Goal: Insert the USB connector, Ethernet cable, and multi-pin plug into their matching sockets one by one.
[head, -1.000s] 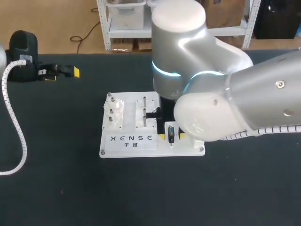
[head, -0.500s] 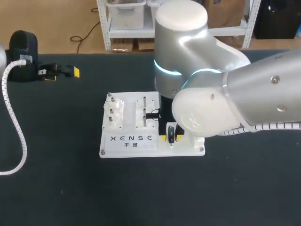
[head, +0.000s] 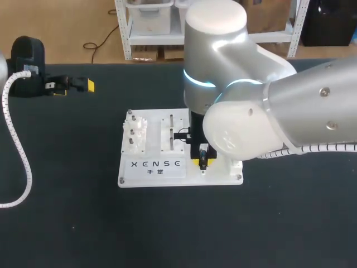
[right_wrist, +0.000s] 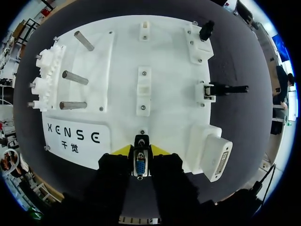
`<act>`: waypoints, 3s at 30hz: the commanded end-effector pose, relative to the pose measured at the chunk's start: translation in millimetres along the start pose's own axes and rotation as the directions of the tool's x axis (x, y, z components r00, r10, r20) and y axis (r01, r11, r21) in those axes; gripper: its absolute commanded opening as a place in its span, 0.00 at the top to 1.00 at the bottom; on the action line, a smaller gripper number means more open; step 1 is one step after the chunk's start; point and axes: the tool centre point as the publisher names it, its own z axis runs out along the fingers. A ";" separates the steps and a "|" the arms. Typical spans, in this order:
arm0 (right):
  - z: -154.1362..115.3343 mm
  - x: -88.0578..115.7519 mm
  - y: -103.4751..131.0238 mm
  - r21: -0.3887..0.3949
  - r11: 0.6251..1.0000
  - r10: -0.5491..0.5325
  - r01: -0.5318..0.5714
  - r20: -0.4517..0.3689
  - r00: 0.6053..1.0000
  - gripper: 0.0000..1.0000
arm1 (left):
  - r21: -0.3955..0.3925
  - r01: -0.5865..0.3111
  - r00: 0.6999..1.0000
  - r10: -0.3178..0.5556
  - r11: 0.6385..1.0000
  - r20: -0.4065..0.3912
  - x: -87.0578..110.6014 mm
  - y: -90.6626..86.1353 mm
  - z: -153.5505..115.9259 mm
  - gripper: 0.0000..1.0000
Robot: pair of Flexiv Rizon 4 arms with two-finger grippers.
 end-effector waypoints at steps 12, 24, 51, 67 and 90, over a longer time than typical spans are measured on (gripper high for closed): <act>-0.7 -0.9 0.5 0.001 1.000 0.001 -0.001 0.006 1.000 1.00 | 0.000 0.000 1.000 0.000 1.000 0.000 0.0 0.0 0.0 0.00; -6.2 -1.9 -0.7 0.009 1.000 -0.002 0.002 0.031 1.000 1.00 | 0.000 0.000 1.000 0.000 1.000 0.000 0.0 0.0 0.0 0.00; -59.0 -6.8 -23.0 -0.017 1.000 -0.001 0.003 0.113 0.994 1.00 | 0.000 0.000 1.000 0.000 1.000 0.000 0.0 0.0 0.0 0.00; -66.1 -0.6 -62.2 -0.008 0.999 0.044 -0.044 0.134 0.990 1.00 | 0.000 0.000 1.000 0.000 1.000 0.000 0.0 0.0 0.0 0.00; -57.9 1.0 -75.3 0.008 0.997 0.076 -0.078 0.117 0.990 1.00 | 0.000 0.000 1.000 0.000 1.000 0.000 0.0 0.0 0.0 0.00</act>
